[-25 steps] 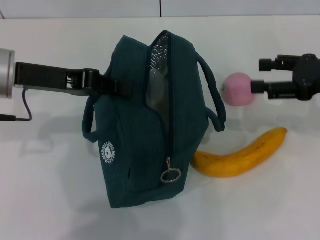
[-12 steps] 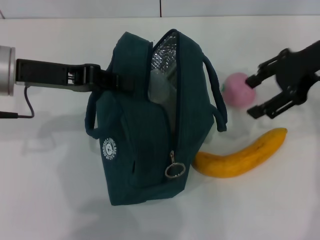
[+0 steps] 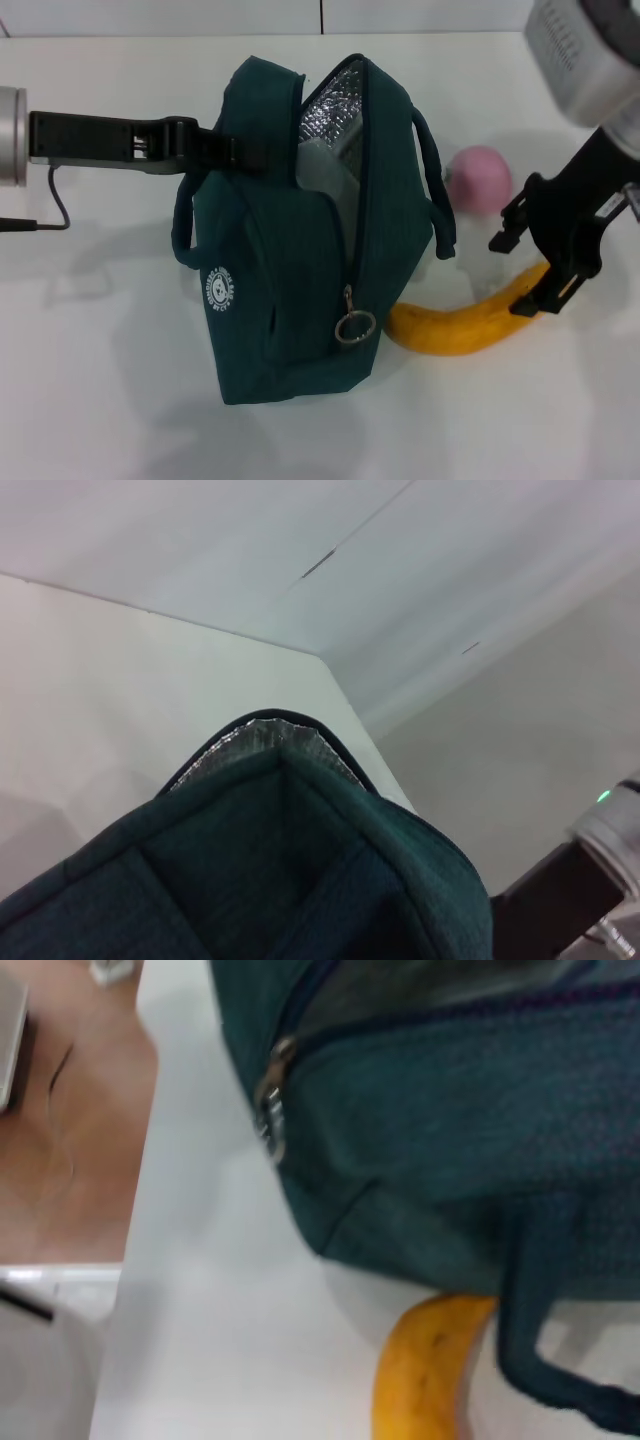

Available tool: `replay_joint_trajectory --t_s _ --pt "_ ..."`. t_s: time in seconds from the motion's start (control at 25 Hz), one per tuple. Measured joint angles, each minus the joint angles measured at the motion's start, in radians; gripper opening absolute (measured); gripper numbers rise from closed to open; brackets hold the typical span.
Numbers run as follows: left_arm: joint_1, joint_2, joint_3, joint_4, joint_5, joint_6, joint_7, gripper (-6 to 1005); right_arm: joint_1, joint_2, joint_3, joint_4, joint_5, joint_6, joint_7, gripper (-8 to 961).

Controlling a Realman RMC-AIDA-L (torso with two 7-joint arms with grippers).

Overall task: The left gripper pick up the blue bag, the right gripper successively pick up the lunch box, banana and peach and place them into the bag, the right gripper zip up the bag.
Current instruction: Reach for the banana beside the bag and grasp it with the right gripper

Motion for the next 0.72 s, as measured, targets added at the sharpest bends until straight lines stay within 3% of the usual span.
replay_joint_trajectory --t_s 0.28,0.72 --pt "-0.002 -0.001 0.0 -0.024 -0.001 -0.01 0.013 38 0.003 0.014 -0.084 -0.006 -0.029 0.016 0.011 767" --pt "-0.001 -0.003 0.0 -0.024 -0.001 -0.011 0.013 38 0.003 0.027 -0.299 -0.004 -0.01 0.114 0.042 767"
